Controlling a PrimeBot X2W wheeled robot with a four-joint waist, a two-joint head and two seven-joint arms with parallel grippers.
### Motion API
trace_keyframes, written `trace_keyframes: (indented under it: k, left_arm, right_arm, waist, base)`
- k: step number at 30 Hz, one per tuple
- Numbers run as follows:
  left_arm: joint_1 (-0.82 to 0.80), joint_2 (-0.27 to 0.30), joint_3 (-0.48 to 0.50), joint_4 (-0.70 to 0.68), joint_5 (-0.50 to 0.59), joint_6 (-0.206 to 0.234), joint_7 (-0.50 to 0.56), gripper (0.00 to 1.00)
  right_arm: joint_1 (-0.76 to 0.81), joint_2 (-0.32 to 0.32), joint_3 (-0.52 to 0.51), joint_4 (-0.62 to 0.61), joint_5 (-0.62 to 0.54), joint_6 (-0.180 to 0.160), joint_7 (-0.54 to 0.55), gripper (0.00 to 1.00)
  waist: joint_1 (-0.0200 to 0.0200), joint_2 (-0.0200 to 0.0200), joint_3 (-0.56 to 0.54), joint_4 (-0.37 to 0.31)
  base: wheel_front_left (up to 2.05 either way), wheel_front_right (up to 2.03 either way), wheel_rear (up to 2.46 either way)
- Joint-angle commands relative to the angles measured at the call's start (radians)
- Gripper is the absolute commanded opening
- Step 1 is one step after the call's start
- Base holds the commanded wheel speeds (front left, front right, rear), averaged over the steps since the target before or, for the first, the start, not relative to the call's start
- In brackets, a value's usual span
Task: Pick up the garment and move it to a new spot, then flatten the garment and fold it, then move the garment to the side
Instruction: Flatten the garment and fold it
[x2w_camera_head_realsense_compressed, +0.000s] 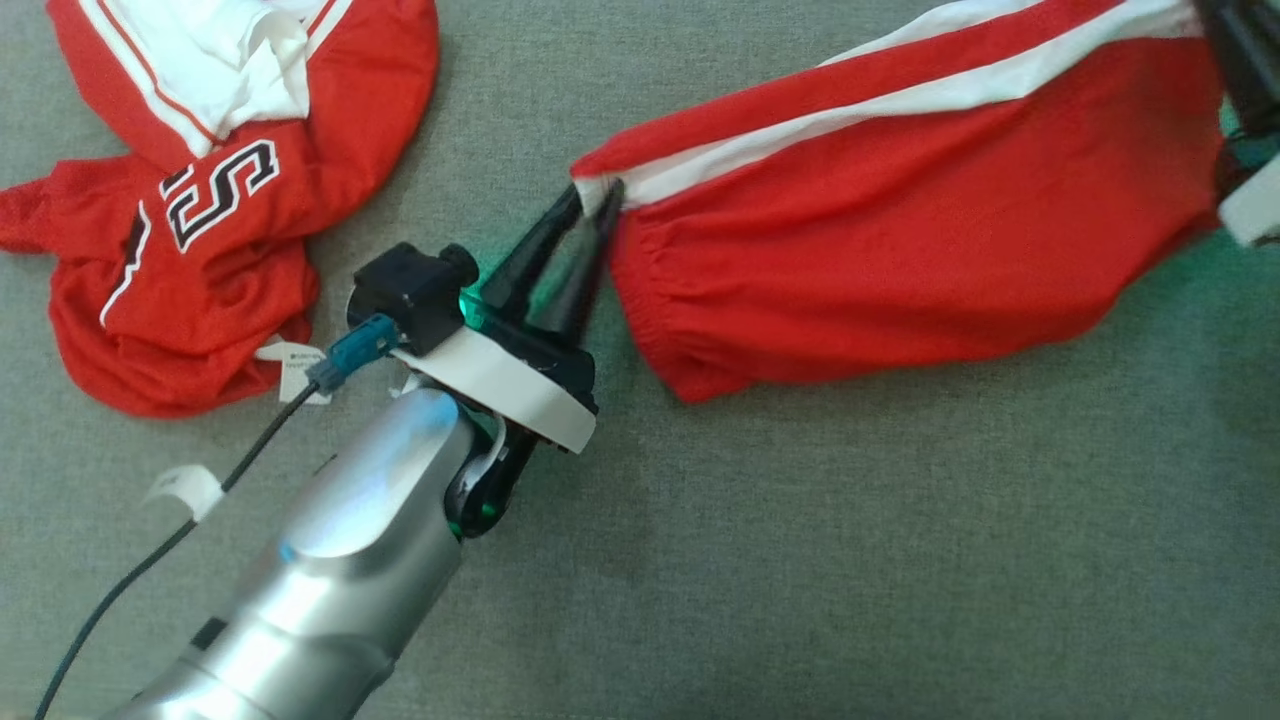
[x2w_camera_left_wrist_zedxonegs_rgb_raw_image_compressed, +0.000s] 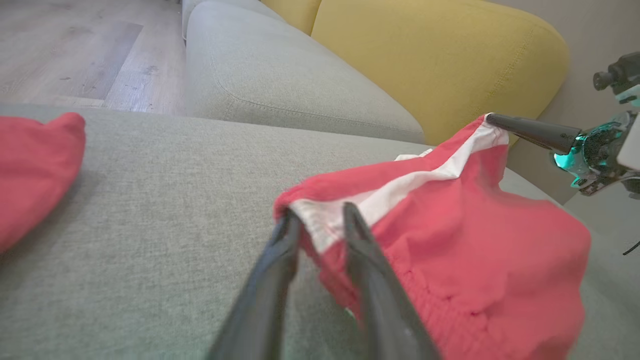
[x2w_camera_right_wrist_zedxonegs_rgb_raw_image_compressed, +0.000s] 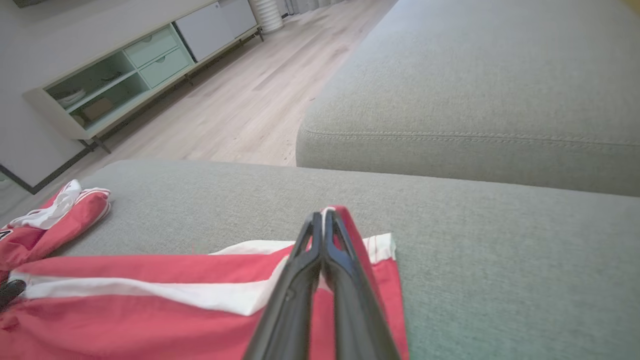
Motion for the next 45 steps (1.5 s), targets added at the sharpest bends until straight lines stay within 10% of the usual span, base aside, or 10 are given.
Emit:
trace_keyframes:
  k: [1, 13, 25, 31, 32, 34, 45]
  left_arm:
    - [-0.03, 0.016, 0.032, -0.01, -0.007, -0.003, -0.013, 1.0]
    - [0.092, -0.009, 0.128, 0.005, 0.063, 0.032, -0.017, 1.0]
    - [0.407, -0.101, 0.366, -0.345, 0.421, 0.267, -0.017, 1.0]
    - [0.518, -0.125, 0.359, -0.445, 0.509, 0.306, -0.017, 1.0]
    - [0.527, -0.127, 0.355, -0.451, 0.512, 0.307, -0.017, 1.0]
    - [0.539, -0.128, 0.351, -0.457, 0.514, 0.308, -0.017, 1.0]
    - [0.546, -0.129, 0.37, -0.466, 0.535, 0.308, -0.017, 1.0]
  right_arm:
    - [-0.009, -0.012, 0.014, -0.001, 0.015, -0.001, -0.028, 1.0]
    - [0.045, -0.047, 0.125, 0.077, 0.104, -0.001, -0.159, 1.0]
    - [0.091, 0.02, 0.153, 0.389, 0.069, -0.001, -0.214, 1.0]
    - [0.096, 0.081, 0.175, 0.569, 0.041, -0.001, -0.168, 1.0]
    - [0.099, 0.091, 0.181, 0.581, 0.042, -0.001, -0.157, 0.83]
    - [0.11, 0.108, 0.188, 0.583, 0.061, -0.001, -0.136, 0.0]
    - [0.099, 0.082, 0.207, 0.564, 0.083, -0.001, -0.165, 0.0]
  waist:
    - [-0.0002, 0.0, -0.004, 0.0]
    - [-0.0002, 0.0, -0.097, -0.015]
    - [-0.0002, 0.0, -0.152, 0.082]
    - [-0.0002, 0.0, -0.167, 0.152]
    - [-0.0002, 0.0, -0.168, 0.158]
    - [-0.0002, 0.0, -0.173, 0.165]
    - [-0.0002, 0.0, -0.212, 0.022]
  base:
    - [0.0, 0.0, 0.0]
    - [0.0, 0.0, 0.0]
    - [0.0, 0.0, 0.0]
    - [0.0, 0.0, 0.0]
    - [0.0, 0.0, 0.0]
    - [0.0, 0.0, 0.0]
    - [0.0, 0.0, 0.0]
